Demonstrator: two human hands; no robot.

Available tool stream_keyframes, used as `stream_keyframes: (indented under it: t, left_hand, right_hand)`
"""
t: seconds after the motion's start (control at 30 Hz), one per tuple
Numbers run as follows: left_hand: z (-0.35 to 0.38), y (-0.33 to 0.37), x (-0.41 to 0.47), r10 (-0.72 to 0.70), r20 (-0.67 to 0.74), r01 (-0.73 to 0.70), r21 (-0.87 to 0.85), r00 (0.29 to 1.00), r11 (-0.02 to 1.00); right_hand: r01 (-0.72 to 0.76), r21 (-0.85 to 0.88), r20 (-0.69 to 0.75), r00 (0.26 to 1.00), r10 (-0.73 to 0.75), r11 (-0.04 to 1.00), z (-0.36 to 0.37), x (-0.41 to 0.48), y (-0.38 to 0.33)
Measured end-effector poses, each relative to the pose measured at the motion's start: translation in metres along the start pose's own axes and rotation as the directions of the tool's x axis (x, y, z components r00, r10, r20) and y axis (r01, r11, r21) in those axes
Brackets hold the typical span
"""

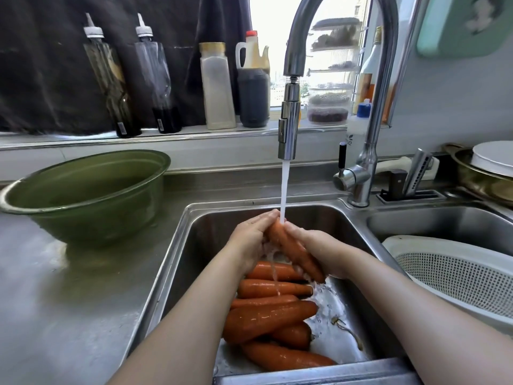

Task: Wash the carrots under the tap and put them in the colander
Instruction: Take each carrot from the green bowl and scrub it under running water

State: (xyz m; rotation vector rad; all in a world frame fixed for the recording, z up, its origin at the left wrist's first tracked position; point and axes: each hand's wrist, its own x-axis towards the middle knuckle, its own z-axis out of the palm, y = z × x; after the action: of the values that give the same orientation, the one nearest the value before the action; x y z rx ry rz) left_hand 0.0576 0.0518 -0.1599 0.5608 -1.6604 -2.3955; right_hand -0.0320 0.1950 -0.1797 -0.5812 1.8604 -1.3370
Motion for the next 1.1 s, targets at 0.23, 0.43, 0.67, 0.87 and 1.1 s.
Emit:
stream_keyframes:
  t: [0.23, 0.43, 0.67, 0.87, 1.1]
  left_hand:
    - [-0.005, 0.002, -0.004, 0.012, 0.072, -0.023, 0.142, 0.997, 0.99]
    - [-0.007, 0.003, -0.006, 0.052, 0.146, -0.078, 0.177, 0.988, 0.981]
    - [-0.006, 0.003, -0.006, 0.037, 0.057, -0.049, 0.219, 0.998, 0.975]
    - [-0.017, 0.008, -0.008, -0.287, 0.212, 0.243, 0.209, 0.934, 0.947]
    - [-0.036, 0.013, -0.007, -0.365, 0.347, 0.245, 0.343, 0.864, 0.907]
  right_hand:
    - [0.041, 0.14, 0.063, 0.997, -0.051, 0.989, 0.004, -0.008, -0.007]
    - [0.066, 0.401, 0.184, 0.971, -0.151, 0.914, 0.005, -0.012, -0.01]
    - [0.084, 0.21, -0.057, 0.996, -0.073, 0.974, 0.026, -0.008, -0.019]
    - [0.084, 0.409, -0.127, 0.991, -0.034, 0.908, 0.031, -0.001, -0.017]
    - [0.185, 0.586, -0.126, 0.983, -0.137, 0.789, 0.019, -0.008, -0.021]
